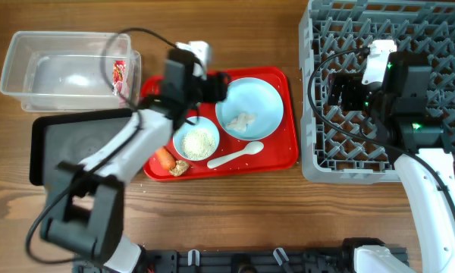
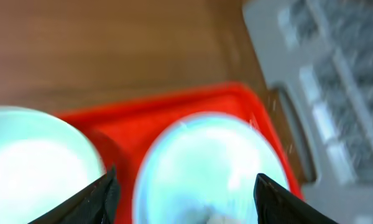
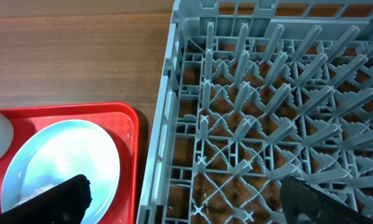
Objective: Sort waste into correct bins and load items into the dishwasher rack
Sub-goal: 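Grasp the white tissue on the blue plate with the left gripper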
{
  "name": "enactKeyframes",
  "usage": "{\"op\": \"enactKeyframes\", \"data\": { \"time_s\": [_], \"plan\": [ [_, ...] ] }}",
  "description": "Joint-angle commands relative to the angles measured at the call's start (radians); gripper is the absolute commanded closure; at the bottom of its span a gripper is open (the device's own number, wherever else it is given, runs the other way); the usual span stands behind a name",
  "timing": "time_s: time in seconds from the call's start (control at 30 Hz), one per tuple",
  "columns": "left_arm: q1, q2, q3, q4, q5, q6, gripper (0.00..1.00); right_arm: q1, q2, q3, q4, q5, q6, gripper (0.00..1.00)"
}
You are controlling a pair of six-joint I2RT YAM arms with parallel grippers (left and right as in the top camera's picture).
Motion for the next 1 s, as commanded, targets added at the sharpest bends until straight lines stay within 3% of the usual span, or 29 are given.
{"op": "enactKeyframes", "data": {
  "time_s": [0.0, 0.23, 0.5, 0.57, 0.8, 0.97],
  "plan": [
    [-0.061, 0.076, 0.012, -0.005, -0.031, 0.071, 0.32, 0.005, 0.006, 0.019, -0.001, -0.016, 0.009, 0.0],
    [-0.161, 0.131, 0.012, -0.052, -0.036, 0.222, 0.32, 0.005, 0.006, 0.019, -0.002, -0.016, 0.009, 0.0],
    [-0.192, 0.202, 0.012, -0.055, -0.07, 0.229, 0.33, 0.005, 0.006, 0.019, -0.005, -0.016, 0.009, 0.0],
    [-0.192, 0.205, 0.012, -0.052, -0.07, 0.229, 0.4, 0.005, 0.006, 0.019, -0.005, -0.016, 0.009, 0.0],
    [-0.192, 0.203, 0.012, -0.039, -0.071, 0.229, 0.95, 0.005, 0.006, 0.019, -0.005, -0.016, 0.009, 0.0],
    [-0.18, 0.165, 0.034, -0.03, -0.111, 0.227, 0.96, 0.005, 0.006, 0.019, -0.005, -0.016, 0.008, 0.0]
  ]
}}
